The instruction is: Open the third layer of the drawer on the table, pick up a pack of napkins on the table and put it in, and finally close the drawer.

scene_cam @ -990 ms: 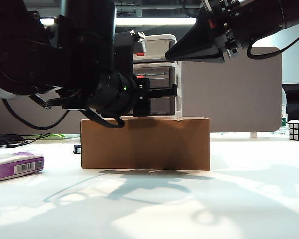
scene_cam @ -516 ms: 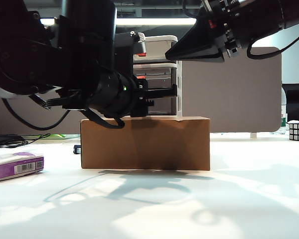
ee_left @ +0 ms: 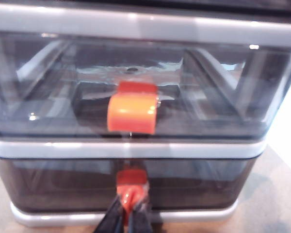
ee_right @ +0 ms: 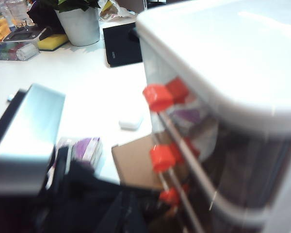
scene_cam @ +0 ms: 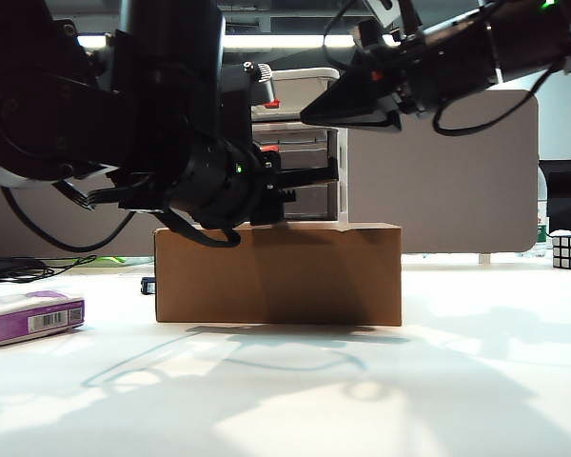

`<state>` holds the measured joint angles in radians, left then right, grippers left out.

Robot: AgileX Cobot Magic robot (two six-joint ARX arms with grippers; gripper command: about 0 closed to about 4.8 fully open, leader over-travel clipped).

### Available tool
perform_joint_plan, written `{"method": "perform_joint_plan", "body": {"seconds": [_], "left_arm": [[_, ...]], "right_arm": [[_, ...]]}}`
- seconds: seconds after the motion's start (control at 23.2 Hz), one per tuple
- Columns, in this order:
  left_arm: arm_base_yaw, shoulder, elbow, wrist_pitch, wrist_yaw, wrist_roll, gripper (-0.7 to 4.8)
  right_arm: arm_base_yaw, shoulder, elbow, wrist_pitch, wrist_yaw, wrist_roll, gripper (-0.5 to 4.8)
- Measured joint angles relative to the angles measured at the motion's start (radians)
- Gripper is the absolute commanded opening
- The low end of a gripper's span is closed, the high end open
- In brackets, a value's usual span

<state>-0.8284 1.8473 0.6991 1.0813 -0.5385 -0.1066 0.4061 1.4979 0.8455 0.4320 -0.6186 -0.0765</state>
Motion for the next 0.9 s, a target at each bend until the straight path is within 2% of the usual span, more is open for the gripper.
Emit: {"method": "perform_joint_plan", "body": {"seconds": [0.26,0.43,0.9], "left_arm": [[-0.024,0.000,0.000,-0.002,-0.034,-0.003,-0.06],[-0.038,0.000,-0.003,-0.005,-0.049,-0.003,-0.06],[-0.107,-0.083,-0.210,0.011,-0.151,-0.103,-0.06]], "right_arm": [[0.000,0.072,0.079,0.005,0.003,0.000,-0.06],[0.000,0.079,0.086,0.004,0.070,0.001,-0.06],[0.001,0.079,0.086,0.004,0.120,0.001,-0.06]]}}
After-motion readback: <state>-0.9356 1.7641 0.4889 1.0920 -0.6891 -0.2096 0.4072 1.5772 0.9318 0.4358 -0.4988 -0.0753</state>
